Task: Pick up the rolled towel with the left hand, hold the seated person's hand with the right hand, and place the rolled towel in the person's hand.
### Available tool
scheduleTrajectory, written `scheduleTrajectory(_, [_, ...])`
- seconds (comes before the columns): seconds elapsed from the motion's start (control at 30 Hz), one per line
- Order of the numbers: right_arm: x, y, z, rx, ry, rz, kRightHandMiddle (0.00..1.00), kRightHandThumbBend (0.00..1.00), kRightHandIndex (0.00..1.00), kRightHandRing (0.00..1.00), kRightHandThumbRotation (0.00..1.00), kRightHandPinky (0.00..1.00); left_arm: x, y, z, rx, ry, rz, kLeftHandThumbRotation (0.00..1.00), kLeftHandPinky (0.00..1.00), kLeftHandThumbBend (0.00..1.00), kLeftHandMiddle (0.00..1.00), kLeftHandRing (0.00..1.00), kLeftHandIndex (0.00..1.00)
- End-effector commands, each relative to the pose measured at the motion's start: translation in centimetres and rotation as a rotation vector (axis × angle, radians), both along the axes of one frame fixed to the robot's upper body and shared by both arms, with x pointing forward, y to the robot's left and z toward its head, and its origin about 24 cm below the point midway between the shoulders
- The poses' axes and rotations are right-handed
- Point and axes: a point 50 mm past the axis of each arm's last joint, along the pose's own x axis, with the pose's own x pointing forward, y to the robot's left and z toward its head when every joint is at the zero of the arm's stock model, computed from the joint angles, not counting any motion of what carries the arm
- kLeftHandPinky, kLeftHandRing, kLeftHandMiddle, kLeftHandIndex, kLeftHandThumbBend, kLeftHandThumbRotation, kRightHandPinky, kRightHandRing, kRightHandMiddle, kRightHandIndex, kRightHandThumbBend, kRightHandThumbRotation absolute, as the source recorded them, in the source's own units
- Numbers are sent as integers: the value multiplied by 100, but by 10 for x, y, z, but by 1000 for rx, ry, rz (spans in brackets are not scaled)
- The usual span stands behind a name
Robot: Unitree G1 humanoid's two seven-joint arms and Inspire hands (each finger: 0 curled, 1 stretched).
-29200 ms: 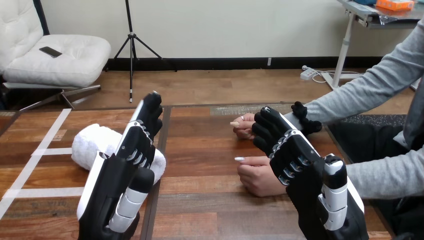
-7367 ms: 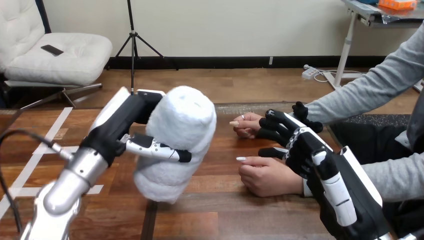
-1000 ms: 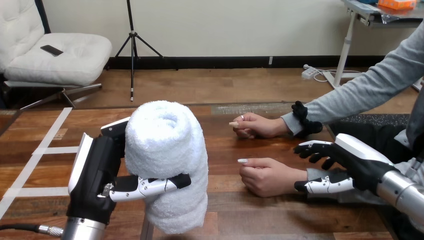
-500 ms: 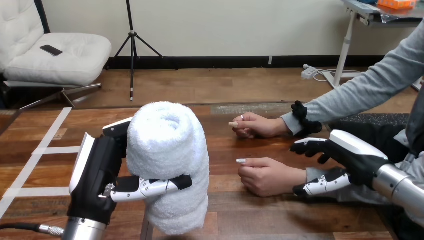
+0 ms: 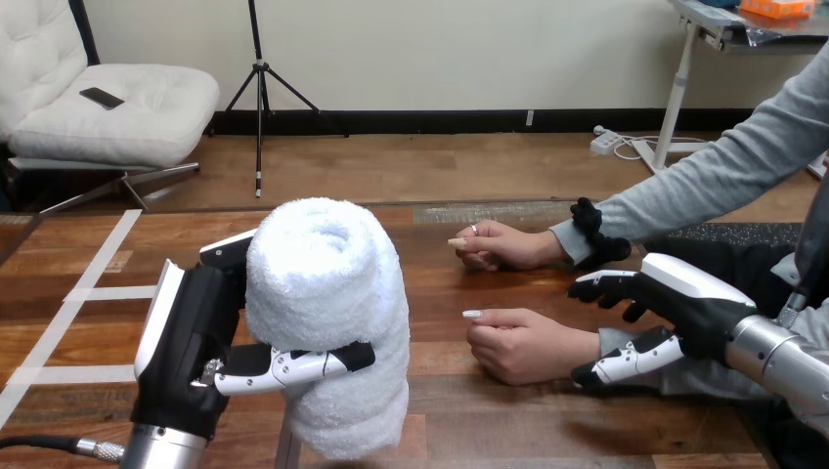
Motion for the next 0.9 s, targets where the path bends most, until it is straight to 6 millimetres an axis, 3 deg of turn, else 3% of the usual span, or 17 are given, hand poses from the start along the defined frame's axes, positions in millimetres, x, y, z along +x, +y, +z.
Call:
scheduleTrajectory(0.0, [22, 7, 31, -35, -93, 38, 86, 99, 85, 84, 43, 75, 7, -1, 18, -14, -101, -12, 0, 27, 56, 36, 31, 36])
scheduleTrajectory(0.87, [29, 18, 31, -165, -60, 95, 84, 99, 82, 80, 28, 67, 6, 2, 27, -24, -159, -41, 0, 23, 58, 33, 27, 35])
